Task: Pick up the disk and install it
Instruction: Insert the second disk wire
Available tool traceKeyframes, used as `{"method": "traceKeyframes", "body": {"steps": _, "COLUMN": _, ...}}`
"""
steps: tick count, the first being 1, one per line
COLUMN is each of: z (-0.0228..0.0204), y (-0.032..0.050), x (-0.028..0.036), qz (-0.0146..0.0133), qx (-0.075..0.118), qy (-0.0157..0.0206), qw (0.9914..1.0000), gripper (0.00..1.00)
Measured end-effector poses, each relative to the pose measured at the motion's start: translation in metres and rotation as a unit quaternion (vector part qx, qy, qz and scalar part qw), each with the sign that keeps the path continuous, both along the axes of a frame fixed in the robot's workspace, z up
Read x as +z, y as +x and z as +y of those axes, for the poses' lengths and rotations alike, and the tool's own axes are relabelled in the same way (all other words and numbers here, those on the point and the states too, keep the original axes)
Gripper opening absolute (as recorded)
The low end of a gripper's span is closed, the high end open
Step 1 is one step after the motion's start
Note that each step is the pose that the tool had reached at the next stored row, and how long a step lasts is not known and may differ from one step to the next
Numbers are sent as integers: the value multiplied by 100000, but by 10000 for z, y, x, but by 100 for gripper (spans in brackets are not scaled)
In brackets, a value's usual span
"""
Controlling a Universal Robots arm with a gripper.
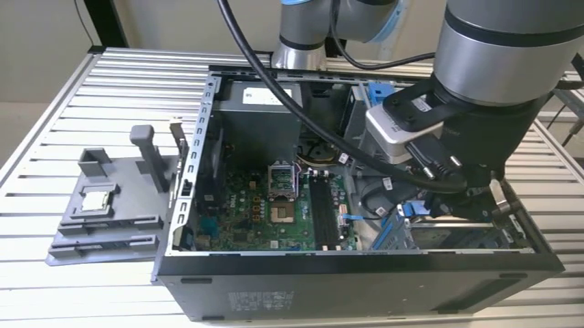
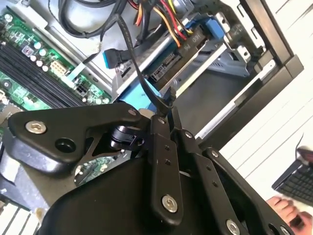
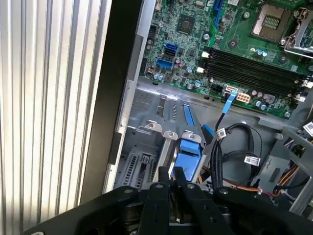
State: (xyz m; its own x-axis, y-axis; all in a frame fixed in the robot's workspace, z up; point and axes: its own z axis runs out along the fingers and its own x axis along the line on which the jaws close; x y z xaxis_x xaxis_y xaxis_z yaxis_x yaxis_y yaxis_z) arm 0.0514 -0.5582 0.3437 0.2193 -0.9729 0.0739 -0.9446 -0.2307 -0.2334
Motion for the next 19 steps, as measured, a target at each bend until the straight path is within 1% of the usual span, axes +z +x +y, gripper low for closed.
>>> {"method": "traceKeyframes", "body": {"steps": 3, "z": -1, "y": 0, "x": -6, "qz": -1, "qx": -1715, "qy": 286, "qw": 99985, "gripper": 0}}
{"method": "traceKeyframes", "body": {"steps": 7, "z": 0, "y": 11, "x": -11, "qz": 0, "qx": -3284, "qy": 581, "qw": 99944, "gripper": 0}}
{"method": "traceKeyframes", "body": {"steps": 12, "z": 1, "y": 30, "x": -13, "qz": 2, "qx": -4742, "qy": 938, "qw": 99883, "gripper": 0}}
{"method": "traceKeyframes", "body": {"steps": 16, "z": 3, "y": 42, "x": -14, "qz": 12, "qx": -5672, "qy": 1402, "qw": 99829, "gripper": 0}}
{"method": "traceKeyframes", "body": {"steps": 19, "z": 8, "y": 58, "x": -14, "qz": 23, "qx": -5853, "qy": 1422, "qw": 99818, "gripper": 0}}
